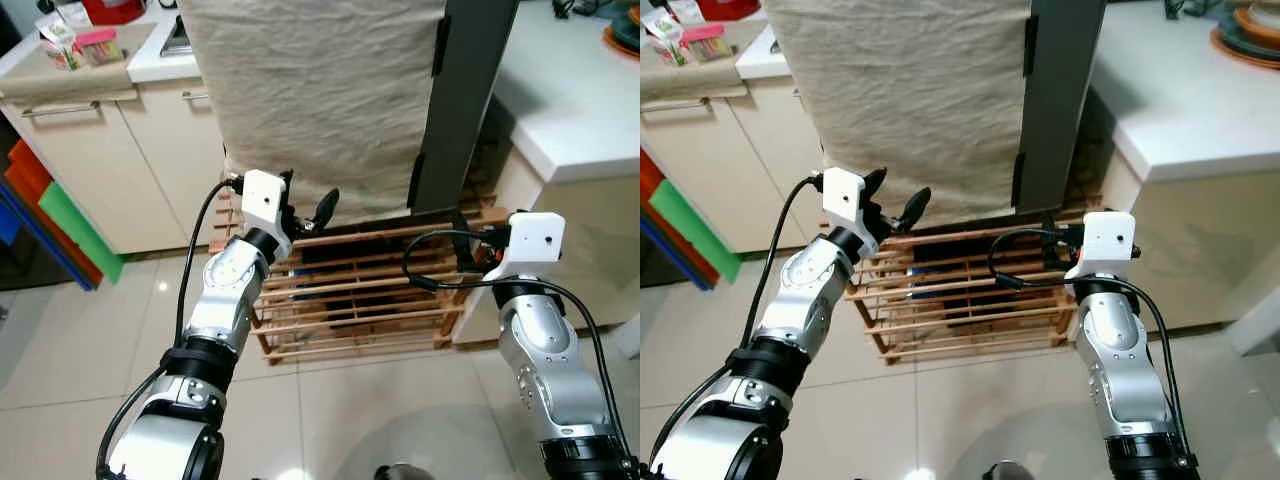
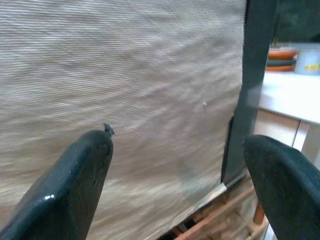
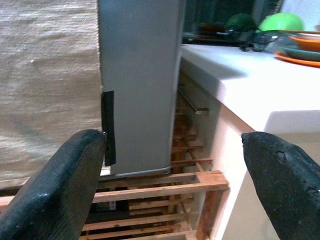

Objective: Restocking fridge

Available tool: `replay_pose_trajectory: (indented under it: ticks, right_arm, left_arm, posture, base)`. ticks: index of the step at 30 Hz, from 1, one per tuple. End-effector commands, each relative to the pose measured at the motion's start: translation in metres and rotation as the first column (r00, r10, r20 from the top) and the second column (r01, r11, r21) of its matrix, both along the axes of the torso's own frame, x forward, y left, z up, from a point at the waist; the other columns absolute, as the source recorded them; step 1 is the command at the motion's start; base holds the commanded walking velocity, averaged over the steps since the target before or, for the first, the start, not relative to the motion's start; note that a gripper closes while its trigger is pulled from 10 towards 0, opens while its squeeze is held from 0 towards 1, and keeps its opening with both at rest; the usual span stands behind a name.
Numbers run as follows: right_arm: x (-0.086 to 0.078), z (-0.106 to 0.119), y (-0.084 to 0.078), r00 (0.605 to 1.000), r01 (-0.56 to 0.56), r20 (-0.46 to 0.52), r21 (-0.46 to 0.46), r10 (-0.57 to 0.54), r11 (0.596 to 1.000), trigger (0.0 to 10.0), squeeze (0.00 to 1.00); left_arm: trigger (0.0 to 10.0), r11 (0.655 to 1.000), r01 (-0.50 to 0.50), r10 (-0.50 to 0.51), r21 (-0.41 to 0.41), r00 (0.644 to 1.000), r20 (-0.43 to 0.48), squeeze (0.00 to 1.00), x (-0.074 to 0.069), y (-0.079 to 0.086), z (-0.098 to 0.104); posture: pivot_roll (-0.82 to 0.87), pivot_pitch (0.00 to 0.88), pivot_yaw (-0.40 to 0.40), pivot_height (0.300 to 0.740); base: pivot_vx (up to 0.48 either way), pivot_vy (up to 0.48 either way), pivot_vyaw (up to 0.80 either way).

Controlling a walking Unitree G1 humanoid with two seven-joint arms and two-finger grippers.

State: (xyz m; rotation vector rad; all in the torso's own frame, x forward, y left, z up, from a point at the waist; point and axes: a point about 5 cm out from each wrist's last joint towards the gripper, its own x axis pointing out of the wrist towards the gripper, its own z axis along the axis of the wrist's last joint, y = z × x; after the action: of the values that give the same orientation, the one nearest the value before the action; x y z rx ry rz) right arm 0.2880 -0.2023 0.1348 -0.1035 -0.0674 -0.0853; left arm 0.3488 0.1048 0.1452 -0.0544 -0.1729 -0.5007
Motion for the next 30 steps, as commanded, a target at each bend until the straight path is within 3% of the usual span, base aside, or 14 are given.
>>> replay_pose_trajectory:
  ticks: [1, 6, 20, 24, 30]
  right_arm:
    - [0.002, -0.005, 0.005, 1.0, -0.021, -0.014, 0.019, 0.021, 1.0, 10.0, 0.0]
    - [0.006, -0.007, 0.012, 0.999, -0.049, -0.008, 0.01, 0.049, 0.999, 10.0, 0.0]
    - [-0.008, -0.015, 0.001, 1.0, 0.018, 0.003, 0.004, -0.018, 1.0, 10.0, 0.0]
    - [-0.01, -0.016, 0.001, 1.0, 0.017, 0.005, 0.003, -0.017, 1.0, 10.0, 0.0]
    - [-0.002, -0.015, 0.002, 1.0, 0.018, 0.0, -0.006, -0.018, 1.0, 10.0, 0.0]
  left_arm:
    - [10.0, 0.999, -0.054, 0.054, 0.0, 0.998, -0.04, 0.0, -0.003, 0.017, -0.006]
    - [10.0, 0.997, -0.083, 0.082, -0.01, 0.994, -0.07, 0.0, -0.007, 0.019, -0.008]
    - [10.0, 0.996, -0.086, 0.087, 0.016, 0.991, -0.106, 0.0, -0.006, 0.022, -0.01]
    - [10.0, 0.997, -0.076, 0.078, 0.024, 0.992, -0.099, 0.0, -0.006, 0.02, -0.009]
    - [10.0, 0.997, -0.079, 0.078, -0.017, 0.995, -0.054, 0.0, -0.008, 0.028, 0.001]
  posture:
    - [-0.04, 0.0, 0.033, 0.732]
    - [-0.05, 0.0, 0.029, 0.732]
    - [-0.09, 0.0, 0.079, 0.732]
    - [-0.08, 0.0, 0.077, 0.732]
    - [-0.06, 0.0, 0.071, 0.732]
  base:
    - [0.0, 0.472, -0.79]
    - [0.0, 0.478, -0.79]
    - [0.0, 0.48, 0.0]
    - [0.0, 0.48, 0.0]
    - [0.0, 0.48, -0.78]
